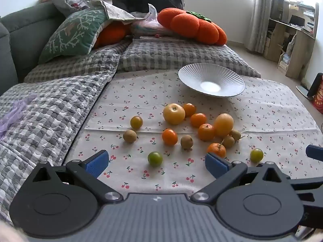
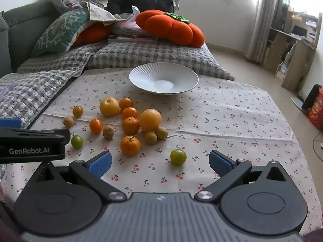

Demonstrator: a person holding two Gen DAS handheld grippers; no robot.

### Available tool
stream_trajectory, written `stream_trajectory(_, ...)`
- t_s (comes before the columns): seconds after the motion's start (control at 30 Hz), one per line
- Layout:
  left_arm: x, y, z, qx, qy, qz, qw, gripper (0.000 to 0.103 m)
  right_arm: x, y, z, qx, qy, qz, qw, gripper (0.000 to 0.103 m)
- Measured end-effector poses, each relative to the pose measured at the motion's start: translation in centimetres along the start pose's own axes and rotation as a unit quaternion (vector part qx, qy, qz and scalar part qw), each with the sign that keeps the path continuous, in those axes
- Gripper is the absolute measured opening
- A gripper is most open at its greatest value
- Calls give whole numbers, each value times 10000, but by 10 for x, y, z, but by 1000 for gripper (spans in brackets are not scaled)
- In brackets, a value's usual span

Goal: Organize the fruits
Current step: 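Move both tools toward the cluster of fruit on the cloth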

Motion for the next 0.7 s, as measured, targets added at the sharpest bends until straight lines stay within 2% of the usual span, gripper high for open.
stream_trajectory(0.23, -3, -4, 4, -103, -60, 81, 9999, 97, 12, -1, 2, -74, -188, 66, 9998, 103)
stream_trajectory(0.43, 6, -20, -6, -276, -199, 191, 9992, 97, 16, 23, -22, 73, -182, -144, 9997, 103)
stream_trajectory(0.6, 11, -32, -12, -363, -390, 310, 9981, 97, 20, 50, -42, 342, -192, -546, 9977, 103)
stream_trajectory(0.7, 11, -35, -11, -281, -401, 300, 9984, 97, 25, 60, -41, 604, -218, -808, 9947, 103)
Point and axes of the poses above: each gripper's, at about its wrist camera, not at the fingertips, and x roughly the way its jaws point, y to its right, z to its underside, the point moved 2 cm from there along x, roughly the way its jaws point, and after that the axes turned 11 degrees about z, right-handed, at the moved point
